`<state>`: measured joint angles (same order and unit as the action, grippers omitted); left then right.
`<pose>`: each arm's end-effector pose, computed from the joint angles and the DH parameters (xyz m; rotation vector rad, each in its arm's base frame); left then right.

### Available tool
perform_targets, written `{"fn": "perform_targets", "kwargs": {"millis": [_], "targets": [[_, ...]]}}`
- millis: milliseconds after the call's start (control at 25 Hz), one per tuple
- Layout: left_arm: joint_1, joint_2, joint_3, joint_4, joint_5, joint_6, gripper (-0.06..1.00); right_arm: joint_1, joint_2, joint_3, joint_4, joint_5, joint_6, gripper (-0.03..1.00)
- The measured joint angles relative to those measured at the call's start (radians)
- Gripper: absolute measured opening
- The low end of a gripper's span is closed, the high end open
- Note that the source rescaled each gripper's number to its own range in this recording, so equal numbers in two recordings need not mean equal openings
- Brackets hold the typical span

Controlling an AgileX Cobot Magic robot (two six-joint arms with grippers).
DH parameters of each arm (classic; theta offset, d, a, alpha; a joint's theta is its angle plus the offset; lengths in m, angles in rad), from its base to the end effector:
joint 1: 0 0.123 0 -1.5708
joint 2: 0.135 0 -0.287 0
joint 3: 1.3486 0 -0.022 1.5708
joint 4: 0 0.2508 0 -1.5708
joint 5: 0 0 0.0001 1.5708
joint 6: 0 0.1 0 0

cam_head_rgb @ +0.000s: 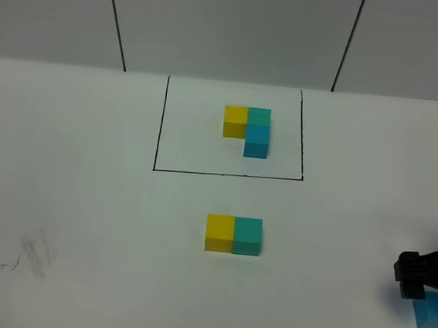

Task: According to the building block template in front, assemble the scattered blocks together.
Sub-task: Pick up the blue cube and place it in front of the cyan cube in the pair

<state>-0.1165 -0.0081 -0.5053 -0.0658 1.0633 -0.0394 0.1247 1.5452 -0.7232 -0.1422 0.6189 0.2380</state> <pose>-0.0015 -0.0056 0.2746 0.0821 2.0346 -0.1766 0.2531 0.0234 0.1592 0.0093 2.9104 -0.0791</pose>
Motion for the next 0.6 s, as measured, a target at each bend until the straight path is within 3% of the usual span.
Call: {"fn": "perform_targets", "kwargs": {"millis": [600], "targets": [[0.000, 0.000, 0.000, 0.000, 0.000, 0.000, 0.40, 0.000, 0.047, 0.068, 0.023, -0.093, -0.004, 0.87]]}}
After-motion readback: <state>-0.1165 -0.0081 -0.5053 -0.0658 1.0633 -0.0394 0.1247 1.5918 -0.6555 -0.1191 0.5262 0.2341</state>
